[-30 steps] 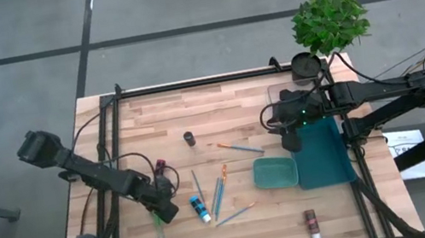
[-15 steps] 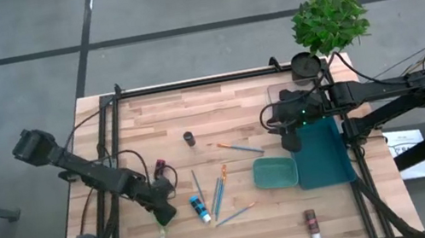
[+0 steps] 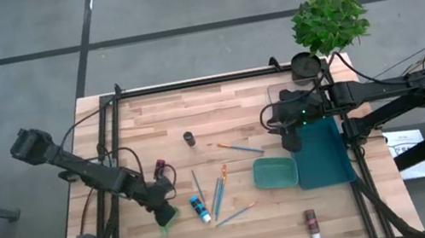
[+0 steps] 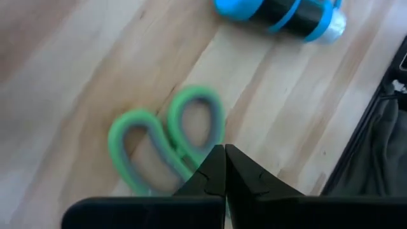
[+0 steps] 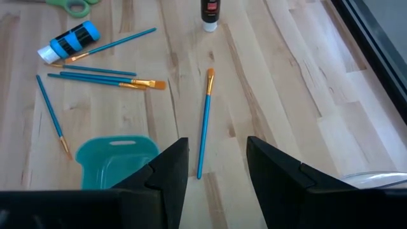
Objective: Pick & Place Paint Supplies
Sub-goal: Put the green scissors into the transparent bin
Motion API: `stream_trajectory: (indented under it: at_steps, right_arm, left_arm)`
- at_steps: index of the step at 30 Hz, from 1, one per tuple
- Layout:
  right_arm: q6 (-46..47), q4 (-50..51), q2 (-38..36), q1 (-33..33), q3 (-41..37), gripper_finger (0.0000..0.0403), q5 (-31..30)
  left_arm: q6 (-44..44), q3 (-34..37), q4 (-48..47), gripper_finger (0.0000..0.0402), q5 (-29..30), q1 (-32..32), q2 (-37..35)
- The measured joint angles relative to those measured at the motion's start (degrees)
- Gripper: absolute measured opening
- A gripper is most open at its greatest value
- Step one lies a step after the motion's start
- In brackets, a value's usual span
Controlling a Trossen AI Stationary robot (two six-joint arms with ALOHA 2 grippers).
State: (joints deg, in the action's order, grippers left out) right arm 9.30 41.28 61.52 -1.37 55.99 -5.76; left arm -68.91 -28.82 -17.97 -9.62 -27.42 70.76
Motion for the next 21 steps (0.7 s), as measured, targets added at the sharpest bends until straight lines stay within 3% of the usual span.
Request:
stream_trajectory:
  at_steps: [4, 11, 21]
  right_arm:
    - [0.10, 0.00, 0.00, 0.00, -0.01, 0.0157, -0.02]
    - [-0.04, 0.00, 0.00, 0.00, 0.00, 0.0157, -0.02]
    - [0.11, 0.00, 0.00, 0.00, -0.02, 0.0157, -0.02]
  left_arm:
    - [-1.64, 0.00, -3.67, 0.0001, -3.37, 0.01, 0.00]
    - [-3.87, 0.00, -12.05, 0.0007, -3.95, 0.02, 0.00]
    - [-4.25, 0.00, -11.90, 0.0091, -1.62, 0.02, 0.00]
